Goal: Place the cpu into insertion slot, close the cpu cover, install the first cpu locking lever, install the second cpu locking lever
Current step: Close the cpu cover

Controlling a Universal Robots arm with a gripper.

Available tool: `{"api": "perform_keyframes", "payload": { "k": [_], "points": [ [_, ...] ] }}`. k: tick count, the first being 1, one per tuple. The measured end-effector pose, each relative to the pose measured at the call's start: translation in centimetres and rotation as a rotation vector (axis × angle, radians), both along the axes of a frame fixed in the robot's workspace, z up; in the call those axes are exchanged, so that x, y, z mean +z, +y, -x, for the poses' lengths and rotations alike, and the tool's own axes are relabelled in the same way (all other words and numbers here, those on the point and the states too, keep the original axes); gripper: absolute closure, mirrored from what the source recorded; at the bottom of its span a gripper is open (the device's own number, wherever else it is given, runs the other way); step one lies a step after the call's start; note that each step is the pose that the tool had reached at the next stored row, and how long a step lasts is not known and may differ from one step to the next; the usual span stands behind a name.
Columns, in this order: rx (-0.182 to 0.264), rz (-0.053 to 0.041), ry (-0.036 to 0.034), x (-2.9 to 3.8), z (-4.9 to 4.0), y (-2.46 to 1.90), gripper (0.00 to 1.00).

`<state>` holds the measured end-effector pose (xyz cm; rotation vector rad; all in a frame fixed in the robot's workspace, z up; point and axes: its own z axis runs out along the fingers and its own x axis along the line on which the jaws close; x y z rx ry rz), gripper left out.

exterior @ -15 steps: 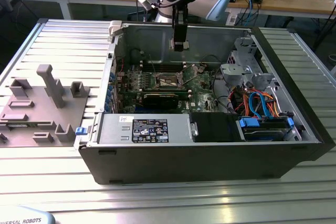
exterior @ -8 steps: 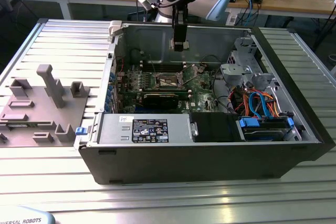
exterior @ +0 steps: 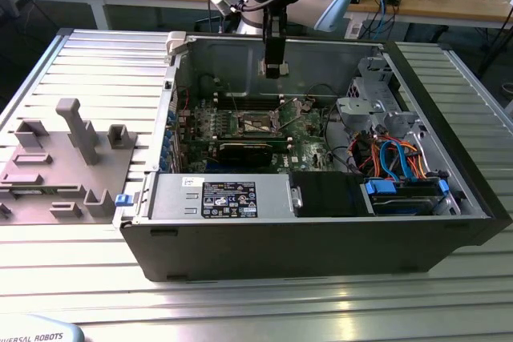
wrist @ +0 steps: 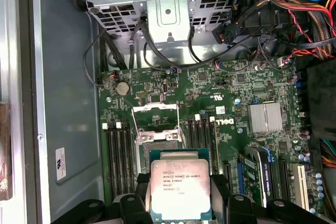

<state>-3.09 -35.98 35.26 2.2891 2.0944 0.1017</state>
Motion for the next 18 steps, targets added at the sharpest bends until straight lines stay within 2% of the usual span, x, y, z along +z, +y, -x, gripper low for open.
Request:
{"api": "perform_keyframes", "payload": {
  "k": [6,18],
  "points": [
    [-0.021,0.0,0.0,-0.01,0.0,0.0,0.46],
    [-0.021,0.0001,0.0,-0.01,0.02,0.0,0.46]
  ]
}}
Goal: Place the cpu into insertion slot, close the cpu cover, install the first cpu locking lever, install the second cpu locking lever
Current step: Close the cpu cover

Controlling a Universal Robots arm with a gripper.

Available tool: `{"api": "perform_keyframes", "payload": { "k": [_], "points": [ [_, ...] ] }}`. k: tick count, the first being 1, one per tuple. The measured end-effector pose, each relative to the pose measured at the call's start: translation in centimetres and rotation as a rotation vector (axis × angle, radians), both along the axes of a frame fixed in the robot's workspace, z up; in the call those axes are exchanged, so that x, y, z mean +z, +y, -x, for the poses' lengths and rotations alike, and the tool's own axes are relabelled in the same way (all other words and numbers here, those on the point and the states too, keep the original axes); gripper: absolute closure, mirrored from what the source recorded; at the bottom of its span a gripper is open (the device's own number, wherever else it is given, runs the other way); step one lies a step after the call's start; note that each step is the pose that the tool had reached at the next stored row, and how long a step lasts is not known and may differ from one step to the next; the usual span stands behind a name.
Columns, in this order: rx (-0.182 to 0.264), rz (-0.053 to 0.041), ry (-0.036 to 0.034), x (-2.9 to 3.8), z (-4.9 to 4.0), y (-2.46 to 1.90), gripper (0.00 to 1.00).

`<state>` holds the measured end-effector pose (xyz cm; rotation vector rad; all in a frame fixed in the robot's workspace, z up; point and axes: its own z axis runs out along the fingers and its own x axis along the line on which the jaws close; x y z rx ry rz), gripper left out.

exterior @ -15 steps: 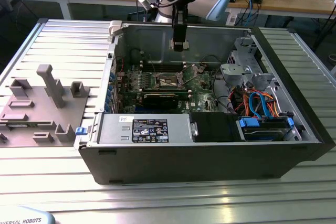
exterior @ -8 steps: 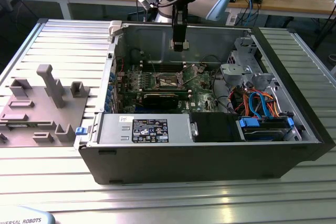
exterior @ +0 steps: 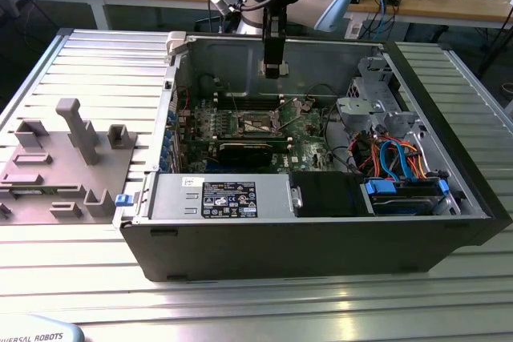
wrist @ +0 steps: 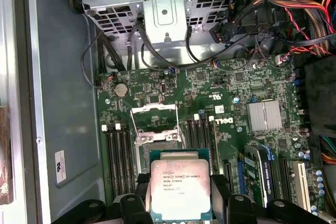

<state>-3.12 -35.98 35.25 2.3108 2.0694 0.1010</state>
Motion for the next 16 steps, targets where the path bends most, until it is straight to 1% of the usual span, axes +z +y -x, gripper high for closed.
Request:
{"api": "perform_keyframes", "payload": {
  "k": [5,16],
  "points": [
    [0.035,0.0,0.0,-0.01,0.05,0.0,0.46],
    [0.037,0.0,0.0,-0.14,0.05,0.0,0.46]
  ]
}}
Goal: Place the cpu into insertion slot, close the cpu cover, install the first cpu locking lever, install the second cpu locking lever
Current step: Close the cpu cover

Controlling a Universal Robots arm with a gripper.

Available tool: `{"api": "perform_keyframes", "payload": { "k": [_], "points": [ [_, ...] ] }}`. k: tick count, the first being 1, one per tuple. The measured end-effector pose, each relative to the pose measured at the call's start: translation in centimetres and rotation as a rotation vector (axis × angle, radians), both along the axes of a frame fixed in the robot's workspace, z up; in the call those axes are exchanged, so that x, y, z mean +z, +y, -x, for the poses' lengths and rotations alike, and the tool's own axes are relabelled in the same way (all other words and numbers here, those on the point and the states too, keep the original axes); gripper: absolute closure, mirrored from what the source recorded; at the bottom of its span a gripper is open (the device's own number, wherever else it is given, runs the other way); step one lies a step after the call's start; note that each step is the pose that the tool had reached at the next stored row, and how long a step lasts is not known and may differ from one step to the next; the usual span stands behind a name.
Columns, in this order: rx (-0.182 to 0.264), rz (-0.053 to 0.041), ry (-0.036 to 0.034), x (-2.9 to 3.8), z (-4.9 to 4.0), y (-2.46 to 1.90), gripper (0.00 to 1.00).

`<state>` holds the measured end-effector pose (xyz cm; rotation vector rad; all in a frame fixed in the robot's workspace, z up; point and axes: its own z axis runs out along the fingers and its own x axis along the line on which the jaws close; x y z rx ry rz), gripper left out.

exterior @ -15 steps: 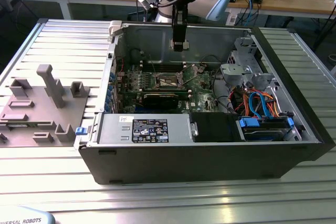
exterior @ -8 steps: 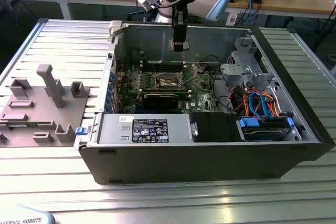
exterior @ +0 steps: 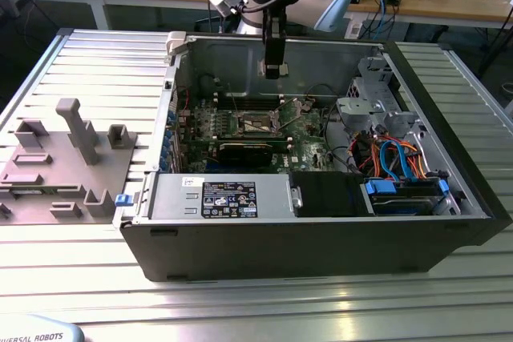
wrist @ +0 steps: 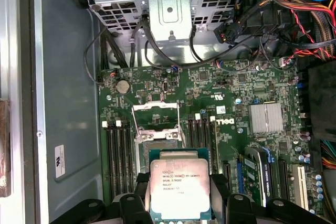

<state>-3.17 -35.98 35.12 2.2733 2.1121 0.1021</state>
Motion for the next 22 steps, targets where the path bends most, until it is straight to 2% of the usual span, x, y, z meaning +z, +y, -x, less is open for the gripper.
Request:
{"api": "perform_keyframes", "payload": {
  "k": [3,7,22],
  "points": [
    [0.0,-0.0001,0.0025,-0.02,0.0,0.0,0.46],
    [0.0,0.0003,0.0165,-0.04,0.0,-0.01,0.46],
    [0.007,0.0002,0.0173,-0.14,0.16,-0.06,0.46]
  ]
}}
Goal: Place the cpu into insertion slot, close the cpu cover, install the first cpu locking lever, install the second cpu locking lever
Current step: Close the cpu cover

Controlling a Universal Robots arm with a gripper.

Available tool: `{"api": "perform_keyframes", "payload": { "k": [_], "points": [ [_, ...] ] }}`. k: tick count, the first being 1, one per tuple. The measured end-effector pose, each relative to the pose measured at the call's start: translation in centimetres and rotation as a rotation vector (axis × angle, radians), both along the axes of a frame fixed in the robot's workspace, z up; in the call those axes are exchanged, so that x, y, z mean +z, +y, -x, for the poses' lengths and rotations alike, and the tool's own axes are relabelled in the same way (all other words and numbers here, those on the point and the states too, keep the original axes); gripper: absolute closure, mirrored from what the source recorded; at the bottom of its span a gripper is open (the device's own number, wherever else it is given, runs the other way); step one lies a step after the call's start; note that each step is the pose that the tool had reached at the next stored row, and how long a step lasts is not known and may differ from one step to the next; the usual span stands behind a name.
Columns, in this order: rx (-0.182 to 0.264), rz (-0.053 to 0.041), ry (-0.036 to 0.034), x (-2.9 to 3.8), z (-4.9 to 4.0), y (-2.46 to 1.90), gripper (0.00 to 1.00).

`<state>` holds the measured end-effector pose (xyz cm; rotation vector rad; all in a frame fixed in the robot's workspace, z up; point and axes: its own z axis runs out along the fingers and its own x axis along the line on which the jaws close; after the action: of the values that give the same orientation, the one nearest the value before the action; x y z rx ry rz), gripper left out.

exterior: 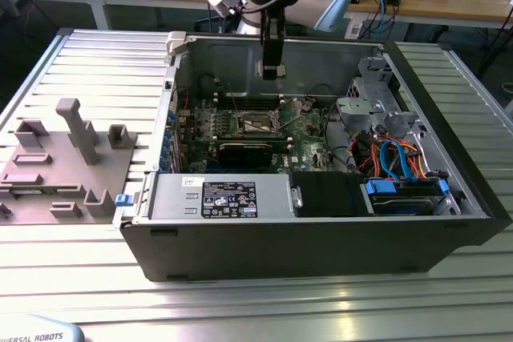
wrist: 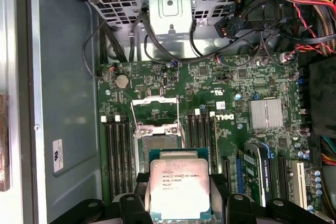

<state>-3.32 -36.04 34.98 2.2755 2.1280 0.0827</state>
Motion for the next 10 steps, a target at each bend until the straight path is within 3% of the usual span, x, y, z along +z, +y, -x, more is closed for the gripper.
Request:
{"api": "perform_keyframes", "payload": {
  "k": [10],
  "points": [
    [0.0,0.0,0.0,-0.55,0.05,-0.02,0.46]
  ]
}}
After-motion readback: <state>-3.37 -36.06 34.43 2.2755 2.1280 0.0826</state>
